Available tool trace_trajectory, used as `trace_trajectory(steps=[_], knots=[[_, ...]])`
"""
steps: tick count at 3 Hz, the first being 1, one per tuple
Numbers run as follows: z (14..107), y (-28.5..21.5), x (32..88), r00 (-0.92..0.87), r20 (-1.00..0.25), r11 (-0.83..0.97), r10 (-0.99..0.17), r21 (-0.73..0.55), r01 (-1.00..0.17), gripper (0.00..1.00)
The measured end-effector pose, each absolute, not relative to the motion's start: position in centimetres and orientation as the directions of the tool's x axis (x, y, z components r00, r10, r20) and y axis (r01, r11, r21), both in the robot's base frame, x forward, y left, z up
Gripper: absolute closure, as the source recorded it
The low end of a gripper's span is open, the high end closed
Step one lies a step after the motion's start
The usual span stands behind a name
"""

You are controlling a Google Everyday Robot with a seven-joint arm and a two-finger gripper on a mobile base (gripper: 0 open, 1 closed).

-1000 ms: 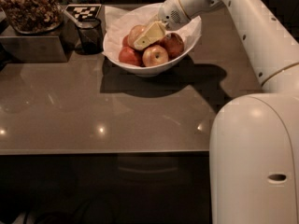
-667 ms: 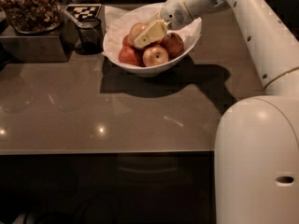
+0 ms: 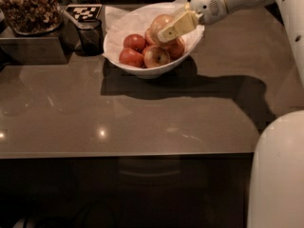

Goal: Pick apple from white bowl

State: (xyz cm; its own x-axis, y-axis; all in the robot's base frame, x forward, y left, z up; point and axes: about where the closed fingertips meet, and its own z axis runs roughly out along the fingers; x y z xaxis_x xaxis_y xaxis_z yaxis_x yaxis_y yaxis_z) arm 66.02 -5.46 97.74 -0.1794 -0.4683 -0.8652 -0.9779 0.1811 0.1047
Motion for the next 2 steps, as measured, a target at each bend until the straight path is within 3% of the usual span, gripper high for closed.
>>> trace_trajectory(steps=[2], knots=[[98.0, -11.0, 57.6, -0.290, -0.906, 0.277, -0.309, 0.206, -0.939, 1.00]])
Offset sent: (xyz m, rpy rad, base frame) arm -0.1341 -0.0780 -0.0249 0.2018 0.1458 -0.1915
